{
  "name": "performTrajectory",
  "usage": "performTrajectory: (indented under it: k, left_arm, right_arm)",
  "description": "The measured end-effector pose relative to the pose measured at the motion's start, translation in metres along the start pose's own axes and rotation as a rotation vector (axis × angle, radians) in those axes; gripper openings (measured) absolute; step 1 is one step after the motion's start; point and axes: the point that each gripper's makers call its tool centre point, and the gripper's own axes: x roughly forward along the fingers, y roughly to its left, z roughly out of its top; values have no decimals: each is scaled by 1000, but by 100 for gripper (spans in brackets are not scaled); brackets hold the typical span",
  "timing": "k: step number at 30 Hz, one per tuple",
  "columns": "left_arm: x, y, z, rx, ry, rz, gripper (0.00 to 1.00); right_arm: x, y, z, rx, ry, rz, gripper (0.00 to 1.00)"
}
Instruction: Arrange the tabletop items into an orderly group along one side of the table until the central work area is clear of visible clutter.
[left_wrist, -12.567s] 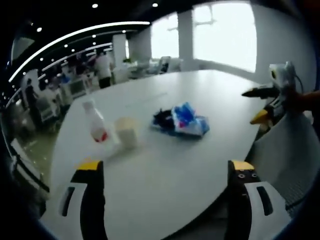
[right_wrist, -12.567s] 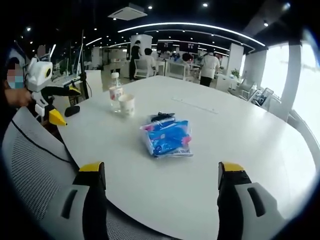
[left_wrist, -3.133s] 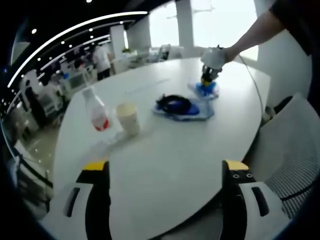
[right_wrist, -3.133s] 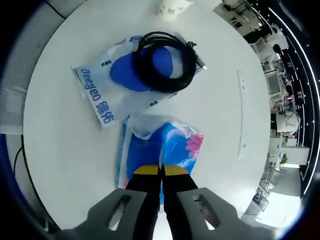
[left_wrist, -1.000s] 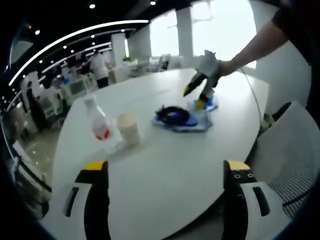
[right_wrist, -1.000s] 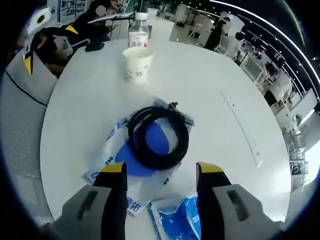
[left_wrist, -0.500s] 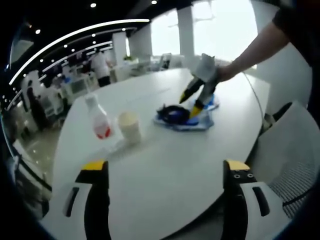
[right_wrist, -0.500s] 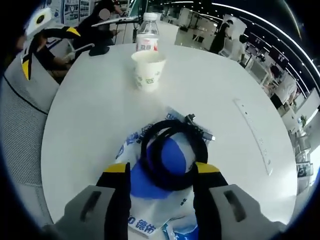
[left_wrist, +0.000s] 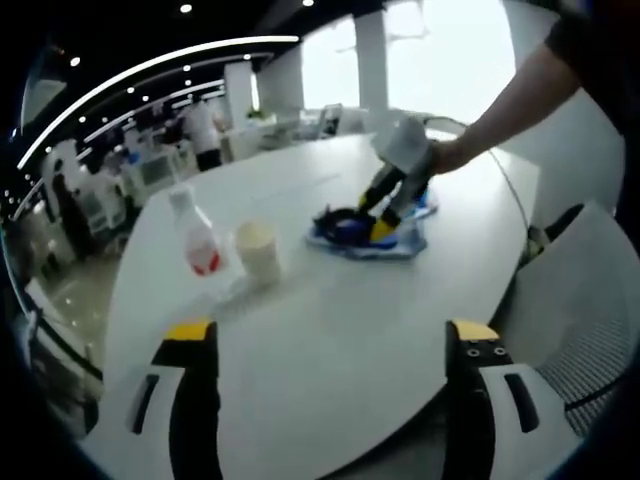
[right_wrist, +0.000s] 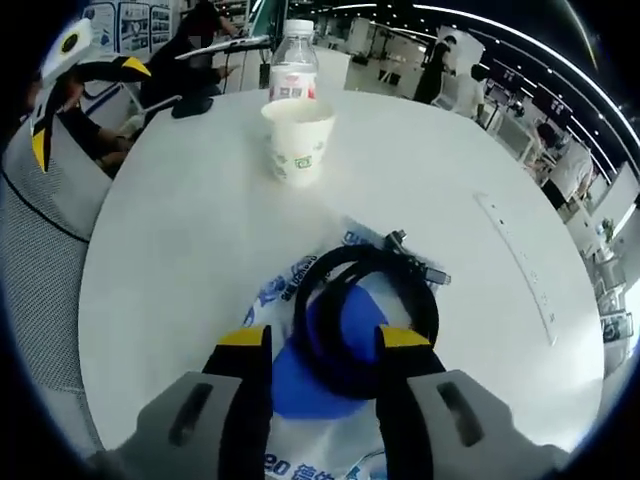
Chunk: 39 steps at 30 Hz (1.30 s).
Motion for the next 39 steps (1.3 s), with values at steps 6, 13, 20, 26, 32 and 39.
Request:
performTrajectory:
  k: [6,13,20,26,32,39]
  left_arm:
    - [0,0,-2,0,10,-1,89]
    - [-1,1,-4,5,21,1,88]
    - [-1,2,-6,7,29,5,88]
    - [-1,1,-6,12,33,3,87]
    - [0,2,-7,14,37,5,86]
    - [0,3,-8,23,42,10,86]
  right_arm:
    - [9,4,3,32,-10,7,33]
    - [17,5,5,58,-10,7,23]
    - [20,5,7,29,-28,-25,19]
    - [20,4,7,4,-40,-33,16]
    - [21,4,7,-21,-26,-39,8]
    - [21,5,8,-53,-9,-48,5]
